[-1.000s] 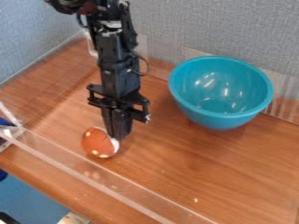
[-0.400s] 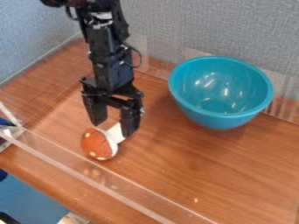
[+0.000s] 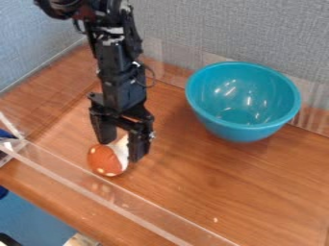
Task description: Put the mushroom in the blue bowl
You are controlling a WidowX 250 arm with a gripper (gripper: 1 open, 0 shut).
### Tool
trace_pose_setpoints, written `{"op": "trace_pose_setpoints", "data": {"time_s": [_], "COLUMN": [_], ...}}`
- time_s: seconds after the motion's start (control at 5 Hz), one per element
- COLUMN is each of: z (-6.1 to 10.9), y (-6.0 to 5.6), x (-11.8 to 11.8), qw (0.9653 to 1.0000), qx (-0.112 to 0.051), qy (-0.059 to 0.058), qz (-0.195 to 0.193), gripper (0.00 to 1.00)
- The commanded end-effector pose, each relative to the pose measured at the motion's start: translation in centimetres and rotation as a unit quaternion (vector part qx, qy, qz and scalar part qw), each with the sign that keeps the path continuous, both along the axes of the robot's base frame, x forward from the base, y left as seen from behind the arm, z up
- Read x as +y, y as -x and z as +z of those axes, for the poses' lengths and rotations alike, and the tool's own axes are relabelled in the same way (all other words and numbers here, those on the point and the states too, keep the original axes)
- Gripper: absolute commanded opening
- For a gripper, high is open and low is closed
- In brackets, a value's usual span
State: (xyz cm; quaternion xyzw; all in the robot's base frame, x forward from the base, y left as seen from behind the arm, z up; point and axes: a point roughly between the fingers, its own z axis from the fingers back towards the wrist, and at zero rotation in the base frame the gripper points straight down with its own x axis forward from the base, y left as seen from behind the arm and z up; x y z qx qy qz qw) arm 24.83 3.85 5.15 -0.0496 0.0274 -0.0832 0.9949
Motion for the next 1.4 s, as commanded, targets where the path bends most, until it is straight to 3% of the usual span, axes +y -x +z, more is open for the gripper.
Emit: {"op": "trace_pose_setpoints", "data": {"time_s": [0.0, 0.4, 0.6, 1.0, 1.2], "z": [0.4, -0.1, 0.6, 4.1, 9.1], "y": [0.2, -1.2, -1.4, -1.8, -2.8], "x": [0.0, 2.4, 1.9, 0.7, -1.3], "qw": [0.9995, 0.9966, 0.9982, 0.9995, 0.9975], "qx": [-0.014, -0.009, -0.008, -0.021, -0.060], "qy": [-0.008, -0.015, -0.017, -0.014, -0.027], "qz": [-0.027, -0.080, -0.057, -0.016, -0.026], "gripper": [1.00, 1.00, 0.00, 0.00, 0.00]}}
